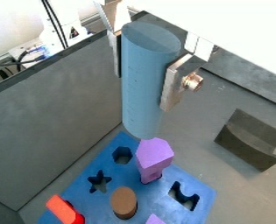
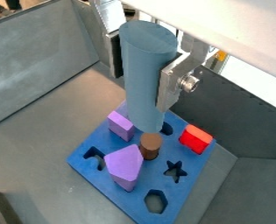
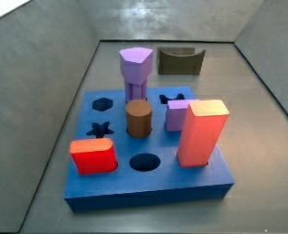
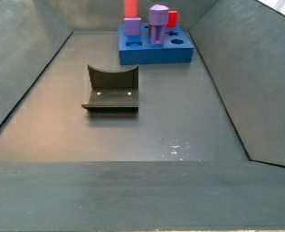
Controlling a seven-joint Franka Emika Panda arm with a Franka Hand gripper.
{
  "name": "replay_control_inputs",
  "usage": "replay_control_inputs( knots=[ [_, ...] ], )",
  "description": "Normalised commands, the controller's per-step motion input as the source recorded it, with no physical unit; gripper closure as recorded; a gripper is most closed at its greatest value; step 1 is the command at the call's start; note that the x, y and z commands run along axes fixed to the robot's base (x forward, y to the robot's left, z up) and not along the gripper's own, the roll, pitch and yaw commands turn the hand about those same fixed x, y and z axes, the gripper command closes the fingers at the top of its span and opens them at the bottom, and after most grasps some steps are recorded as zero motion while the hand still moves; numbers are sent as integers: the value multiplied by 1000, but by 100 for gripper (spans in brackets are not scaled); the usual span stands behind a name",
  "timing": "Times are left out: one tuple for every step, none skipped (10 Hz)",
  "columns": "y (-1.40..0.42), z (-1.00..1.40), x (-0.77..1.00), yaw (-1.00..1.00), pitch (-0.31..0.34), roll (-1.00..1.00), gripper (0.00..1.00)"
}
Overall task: Pick up the oval object. Move up. Move to above the board. Insert the oval object.
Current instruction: Insert the oval object.
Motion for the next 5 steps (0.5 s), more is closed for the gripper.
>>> replay_control_inputs(
  knots=[
    [-594, -489, -194, 594, -54, 80, 100],
    [-609, -366, -206, 480, -143, 224, 100],
    [-631, -389, -191, 266, -124, 439, 100],
    [-723, -457, -57, 154, -120, 419, 100],
    [-817, -517, 0, 66, -187, 324, 100]
  ],
)
